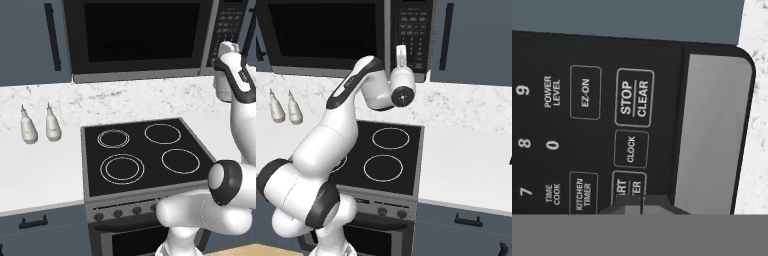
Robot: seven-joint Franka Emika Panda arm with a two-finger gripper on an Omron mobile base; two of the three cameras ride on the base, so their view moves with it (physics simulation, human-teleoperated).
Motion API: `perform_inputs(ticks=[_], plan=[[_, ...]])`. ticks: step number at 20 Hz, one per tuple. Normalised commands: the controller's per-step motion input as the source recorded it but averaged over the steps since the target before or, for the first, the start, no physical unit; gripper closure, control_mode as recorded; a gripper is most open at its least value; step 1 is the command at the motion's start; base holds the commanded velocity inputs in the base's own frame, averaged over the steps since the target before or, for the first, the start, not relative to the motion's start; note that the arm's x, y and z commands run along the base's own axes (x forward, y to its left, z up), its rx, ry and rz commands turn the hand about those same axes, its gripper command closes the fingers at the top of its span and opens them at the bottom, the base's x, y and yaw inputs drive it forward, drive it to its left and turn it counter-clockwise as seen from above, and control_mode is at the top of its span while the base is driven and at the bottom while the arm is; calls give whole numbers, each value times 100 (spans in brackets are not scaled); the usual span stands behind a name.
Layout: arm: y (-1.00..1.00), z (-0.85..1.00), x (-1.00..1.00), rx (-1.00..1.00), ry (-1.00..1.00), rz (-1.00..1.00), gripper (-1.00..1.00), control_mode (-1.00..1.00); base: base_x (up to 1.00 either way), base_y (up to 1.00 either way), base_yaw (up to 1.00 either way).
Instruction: Open the microwave, place the bowl with waffle inside the microwave, then close the microwave door and turn it on.
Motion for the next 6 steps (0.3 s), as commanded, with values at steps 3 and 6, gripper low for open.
perform_inputs(ticks=[3,6], plan=[[-3,29,-55,0,0,1,100,-100,0,0,0],[0,42,-30,0,3,1,100,-100,0,0,0]])
